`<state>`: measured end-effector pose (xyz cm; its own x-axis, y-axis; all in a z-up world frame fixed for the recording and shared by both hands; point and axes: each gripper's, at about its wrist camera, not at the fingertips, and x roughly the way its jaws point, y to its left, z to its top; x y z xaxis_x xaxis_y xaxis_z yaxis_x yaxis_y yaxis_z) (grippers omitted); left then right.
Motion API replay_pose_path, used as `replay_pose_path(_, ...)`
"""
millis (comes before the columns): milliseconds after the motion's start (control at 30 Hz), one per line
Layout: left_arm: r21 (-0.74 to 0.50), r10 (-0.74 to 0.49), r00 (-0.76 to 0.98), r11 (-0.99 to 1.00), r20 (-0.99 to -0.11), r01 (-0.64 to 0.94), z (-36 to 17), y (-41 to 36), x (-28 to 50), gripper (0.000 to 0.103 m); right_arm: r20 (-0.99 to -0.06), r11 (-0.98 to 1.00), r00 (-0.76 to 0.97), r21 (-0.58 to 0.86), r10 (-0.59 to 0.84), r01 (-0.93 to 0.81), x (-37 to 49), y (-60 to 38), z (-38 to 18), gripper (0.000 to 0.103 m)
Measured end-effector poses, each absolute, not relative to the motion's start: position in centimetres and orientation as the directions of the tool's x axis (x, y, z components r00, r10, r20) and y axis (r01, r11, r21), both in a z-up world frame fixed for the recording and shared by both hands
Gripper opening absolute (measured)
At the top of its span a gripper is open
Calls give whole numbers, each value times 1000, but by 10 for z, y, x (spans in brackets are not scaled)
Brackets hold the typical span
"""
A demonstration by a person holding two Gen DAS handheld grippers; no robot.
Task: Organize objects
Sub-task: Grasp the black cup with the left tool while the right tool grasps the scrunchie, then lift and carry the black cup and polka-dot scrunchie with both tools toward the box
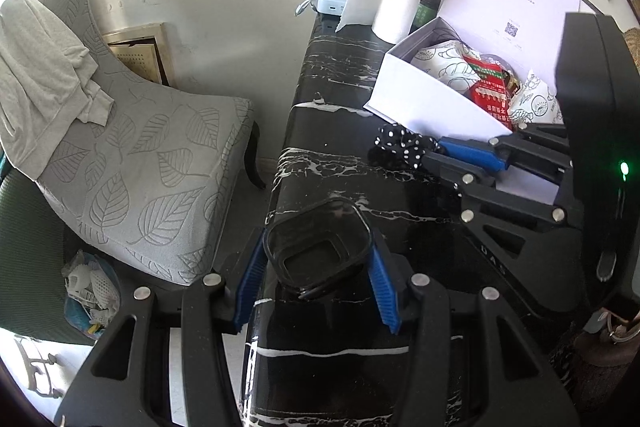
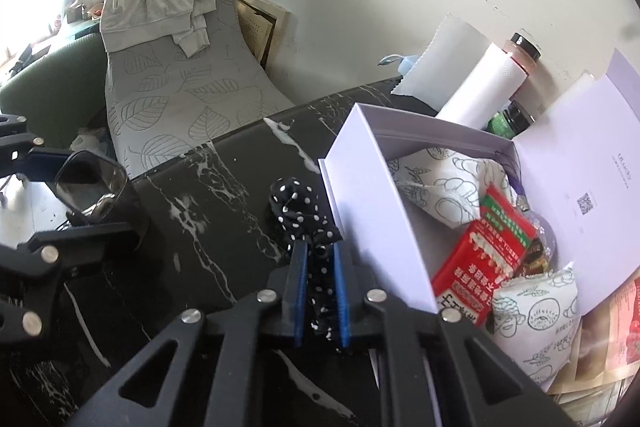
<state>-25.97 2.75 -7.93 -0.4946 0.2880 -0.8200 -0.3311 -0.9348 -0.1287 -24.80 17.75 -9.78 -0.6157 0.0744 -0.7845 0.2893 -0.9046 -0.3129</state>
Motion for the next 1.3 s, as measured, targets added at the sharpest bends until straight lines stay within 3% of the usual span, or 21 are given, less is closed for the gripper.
replay_pose_path(500, -153, 337, -468, -909, -817, -388, -80, 54, -246, 47, -841, -921, -541, -212, 2, 327, -207, 202, -91, 10)
replay_pose_path(1300, -128, 332, -423, -888, -843, -441, -76, 107, -122, 47, -875, -937, -477, -94, -82, 335, -79, 243, -84, 10)
